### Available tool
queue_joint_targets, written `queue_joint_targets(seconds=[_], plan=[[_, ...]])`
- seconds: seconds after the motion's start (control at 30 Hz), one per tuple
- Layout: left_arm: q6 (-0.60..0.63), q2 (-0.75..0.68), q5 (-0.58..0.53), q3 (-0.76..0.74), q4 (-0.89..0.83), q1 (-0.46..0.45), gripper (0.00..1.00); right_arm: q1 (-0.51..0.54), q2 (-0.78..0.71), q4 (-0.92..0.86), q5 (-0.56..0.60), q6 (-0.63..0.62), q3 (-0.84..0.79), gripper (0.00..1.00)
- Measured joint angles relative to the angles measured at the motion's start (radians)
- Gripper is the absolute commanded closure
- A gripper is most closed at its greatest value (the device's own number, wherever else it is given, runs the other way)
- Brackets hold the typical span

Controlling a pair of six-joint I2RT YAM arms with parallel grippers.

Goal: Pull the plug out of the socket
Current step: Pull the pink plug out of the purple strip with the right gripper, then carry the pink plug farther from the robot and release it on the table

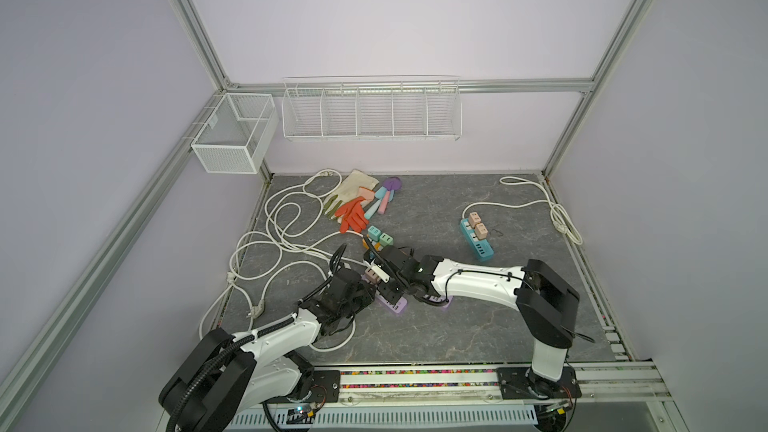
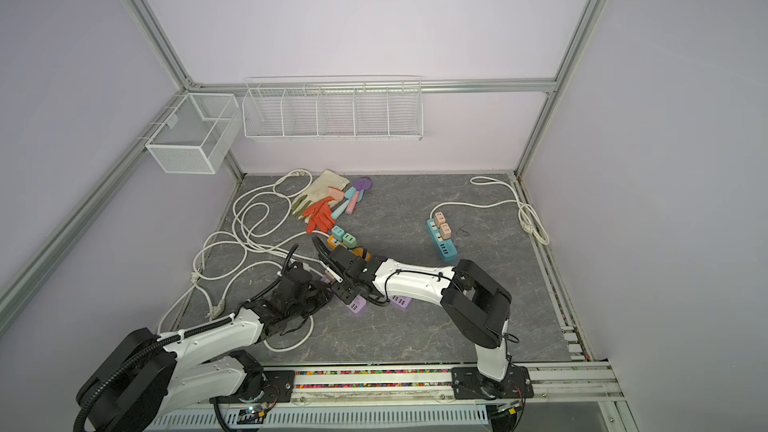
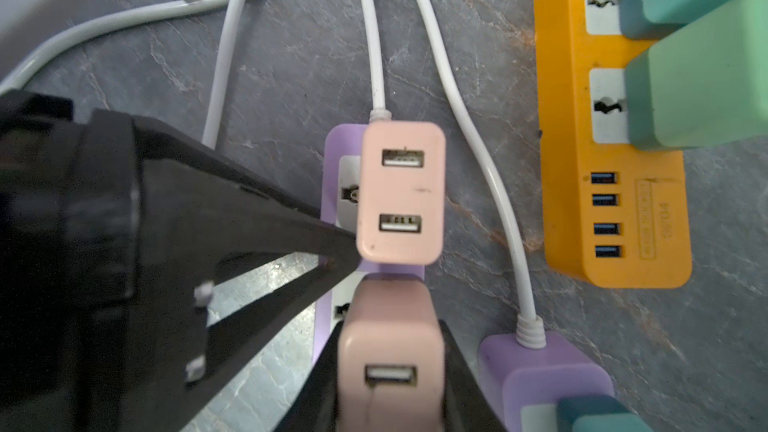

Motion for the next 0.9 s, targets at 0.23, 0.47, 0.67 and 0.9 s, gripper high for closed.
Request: queue_joint_targets(seconds=[0.23, 0.47, 0.67, 0.9], plan=[[0.000, -0.019, -0.002, 0.000, -0.013, 0.000, 0.72, -0.018, -0.059, 0.005, -0.021, 0.008, -0.015, 0.93], [0.002, -0.042, -0.002, 0.022, -0.085, 0.000, 0.70, -0.038, -0.199, 0.024, -0.069, 0.047, -0.074, 0.94], [0.011, -0.075, -0.003, 0.046, -0.185, 0.000, 0.67, -0.099, -0.279, 0.032, -0.132, 0.102, -0.111, 0.93], [0.043, -0.154, -0.019, 0.104, -0.323, 0.000, 0.64, -0.190, -0.377, 0.038, -0.202, 0.178, -0.150, 0.92]])
